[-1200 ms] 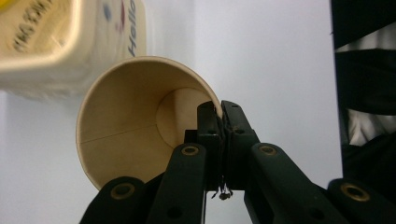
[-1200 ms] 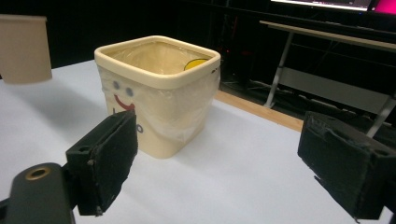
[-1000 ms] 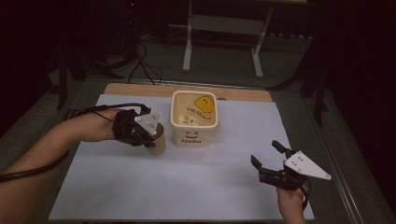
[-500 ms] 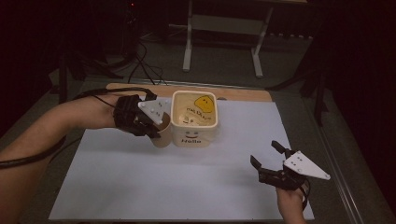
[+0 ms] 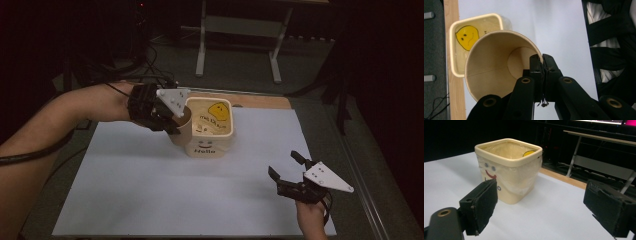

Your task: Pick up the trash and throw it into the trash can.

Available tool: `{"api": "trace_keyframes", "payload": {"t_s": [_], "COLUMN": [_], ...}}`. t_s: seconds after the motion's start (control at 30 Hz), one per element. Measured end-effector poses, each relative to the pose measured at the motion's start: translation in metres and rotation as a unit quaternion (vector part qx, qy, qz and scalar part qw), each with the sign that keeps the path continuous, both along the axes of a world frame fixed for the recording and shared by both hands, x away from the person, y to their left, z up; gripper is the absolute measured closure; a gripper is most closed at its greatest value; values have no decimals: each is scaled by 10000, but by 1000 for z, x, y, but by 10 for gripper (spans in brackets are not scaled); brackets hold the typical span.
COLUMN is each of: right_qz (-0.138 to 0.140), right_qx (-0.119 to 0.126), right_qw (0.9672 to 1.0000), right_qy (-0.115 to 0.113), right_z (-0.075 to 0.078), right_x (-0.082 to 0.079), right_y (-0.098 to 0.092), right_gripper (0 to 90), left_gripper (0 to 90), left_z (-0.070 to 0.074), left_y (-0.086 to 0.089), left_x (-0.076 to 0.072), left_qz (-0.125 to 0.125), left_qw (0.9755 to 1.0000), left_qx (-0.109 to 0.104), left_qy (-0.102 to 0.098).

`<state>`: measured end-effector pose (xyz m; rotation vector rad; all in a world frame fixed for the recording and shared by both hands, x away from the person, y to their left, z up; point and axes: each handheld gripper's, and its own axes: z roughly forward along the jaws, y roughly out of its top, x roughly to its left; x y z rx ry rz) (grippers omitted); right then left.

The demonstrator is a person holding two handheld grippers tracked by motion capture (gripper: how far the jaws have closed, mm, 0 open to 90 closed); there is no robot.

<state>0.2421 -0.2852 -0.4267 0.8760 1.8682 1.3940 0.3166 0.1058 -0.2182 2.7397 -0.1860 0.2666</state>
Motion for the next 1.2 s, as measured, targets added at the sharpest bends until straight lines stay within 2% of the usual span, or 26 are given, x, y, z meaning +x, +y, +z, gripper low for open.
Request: {"api": "trace_keyframes", "payload": {"t_s": [0.13, 0.37, 0.6, 0.97, 1.1, 1.2], "right_qz": [11, 12, 11, 21, 30, 35], "right_qx": [-2, 17, -4, -11, -32, -28], "right_qw": [10000, 10000, 10000, 10000, 10000, 10000], "right_qy": [-8, -5, -8, -25, -16, -12], "right_z": [0, 0, 0, 0, 0, 0], "right_x": [0, 0, 0, 0, 0, 0], "right_y": [0, 0, -1, -1, -1, -1], "right_gripper": [120, 120, 120, 120, 120, 120], "left_gripper": [888, 888, 887, 888, 887, 887], "left_z": [10, 16, 15, 19, 21, 22], "left_y": [-5, -17, -30, -45, -52, -56], "left_x": [6, 18, 32, 52, 65, 70], "left_qz": [24, 50, 144, 308, 502, 537], "left_qw": [10000, 10000, 9998, 9991, 9983, 9979], "left_qx": [-16, -52, 157, 269, 285, 357], "left_qy": [-27, 2, -3, -70, -6, -34]}}
